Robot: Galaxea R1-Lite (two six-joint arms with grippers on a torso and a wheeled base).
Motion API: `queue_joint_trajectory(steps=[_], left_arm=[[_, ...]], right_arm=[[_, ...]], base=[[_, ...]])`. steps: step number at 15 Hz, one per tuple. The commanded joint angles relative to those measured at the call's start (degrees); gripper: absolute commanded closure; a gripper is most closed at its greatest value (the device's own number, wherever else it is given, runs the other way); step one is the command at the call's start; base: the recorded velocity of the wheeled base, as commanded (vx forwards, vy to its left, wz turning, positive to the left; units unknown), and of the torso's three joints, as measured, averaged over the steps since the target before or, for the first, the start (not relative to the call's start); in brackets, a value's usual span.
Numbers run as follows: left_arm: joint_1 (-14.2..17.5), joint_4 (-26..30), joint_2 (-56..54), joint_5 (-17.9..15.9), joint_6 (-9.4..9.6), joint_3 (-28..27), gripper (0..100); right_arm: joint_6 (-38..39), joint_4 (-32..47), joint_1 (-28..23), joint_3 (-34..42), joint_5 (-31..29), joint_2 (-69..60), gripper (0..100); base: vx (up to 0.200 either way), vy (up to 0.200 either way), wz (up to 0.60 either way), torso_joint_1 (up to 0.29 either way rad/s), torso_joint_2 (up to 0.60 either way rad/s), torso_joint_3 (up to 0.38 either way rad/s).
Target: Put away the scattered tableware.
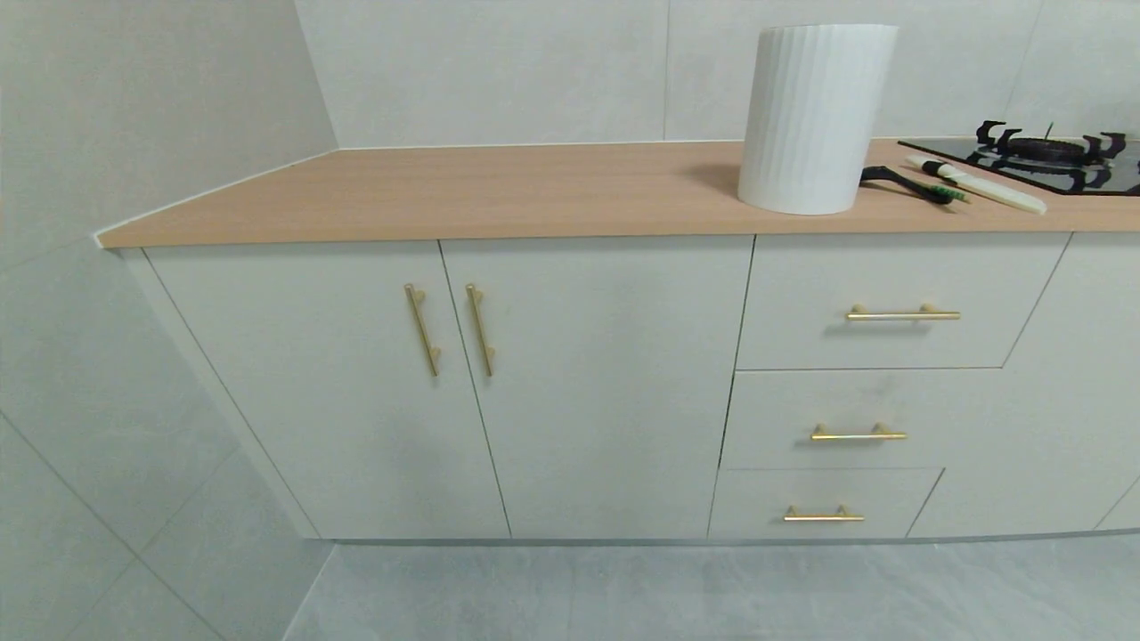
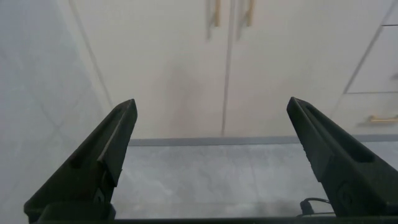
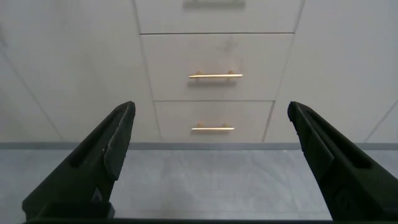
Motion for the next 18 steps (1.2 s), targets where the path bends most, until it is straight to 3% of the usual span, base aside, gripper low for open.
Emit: queue_joint_trajectory(steps=[1, 8, 18], left_arm=[[-0.02, -0.01, 0.05, 0.01, 0.0, 0.01, 0], [-0.02, -0.01, 0.05, 0.1, 0.0, 0.01, 0], [-0.02, -0.01, 0.05, 0.1, 0.0, 0.01, 0]], right_arm=[[-0.04, 0.01, 0.0, 0.0, 0.01, 0.1, 0], [-0.04, -0.08, 0.0, 0.0, 0.01, 0.19, 0], [-0.04, 0.01, 0.0, 0.0, 0.01, 0.1, 0]], base=[[0.0, -0.2, 0.0, 0.012, 0.0, -0.002], [0.0, -0.2, 0.0, 0.001, 0.0, 0.002], [0.02, 0.0, 0.0, 0.0, 0.0, 0.0]])
